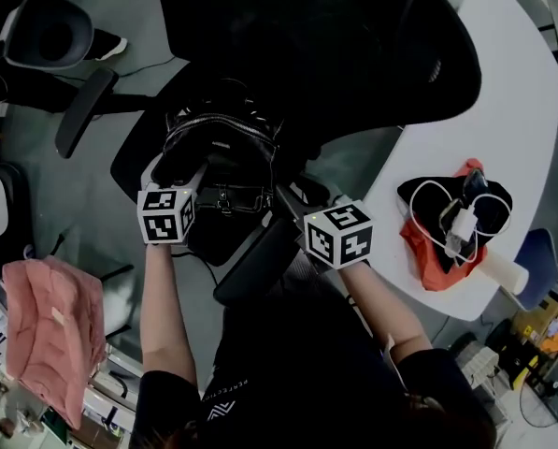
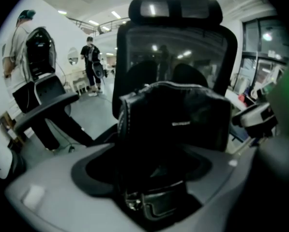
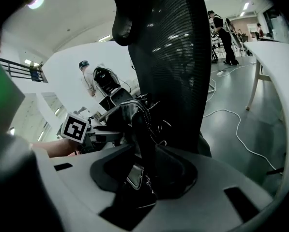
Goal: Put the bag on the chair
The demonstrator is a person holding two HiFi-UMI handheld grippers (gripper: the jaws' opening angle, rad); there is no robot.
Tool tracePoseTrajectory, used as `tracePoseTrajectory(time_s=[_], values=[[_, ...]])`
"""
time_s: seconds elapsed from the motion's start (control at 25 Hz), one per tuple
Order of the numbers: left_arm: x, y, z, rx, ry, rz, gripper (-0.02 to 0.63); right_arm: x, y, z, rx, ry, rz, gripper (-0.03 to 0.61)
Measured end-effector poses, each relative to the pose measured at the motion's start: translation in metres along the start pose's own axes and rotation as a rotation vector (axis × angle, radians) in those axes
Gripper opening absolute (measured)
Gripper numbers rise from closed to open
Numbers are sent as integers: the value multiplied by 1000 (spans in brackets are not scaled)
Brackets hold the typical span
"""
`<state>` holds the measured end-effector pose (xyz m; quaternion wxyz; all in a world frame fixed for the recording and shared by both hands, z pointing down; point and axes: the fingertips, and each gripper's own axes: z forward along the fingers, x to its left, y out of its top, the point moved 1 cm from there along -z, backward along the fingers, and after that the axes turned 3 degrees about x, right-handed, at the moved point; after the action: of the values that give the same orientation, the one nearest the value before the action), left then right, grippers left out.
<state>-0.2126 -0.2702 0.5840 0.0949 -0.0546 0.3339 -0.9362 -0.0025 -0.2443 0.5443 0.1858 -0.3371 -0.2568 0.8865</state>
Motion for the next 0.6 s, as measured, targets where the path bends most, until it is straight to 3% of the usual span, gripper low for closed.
tracePoseTrajectory(time_s=[0.36,0.6], values=[[-2,-2,-42,-41,-4,-31,355,17,3,-23,-56,-32,-20,116],[-8,9,-84,-122,-15,-58,249,29,5,-42,-95,-62,-21,92]])
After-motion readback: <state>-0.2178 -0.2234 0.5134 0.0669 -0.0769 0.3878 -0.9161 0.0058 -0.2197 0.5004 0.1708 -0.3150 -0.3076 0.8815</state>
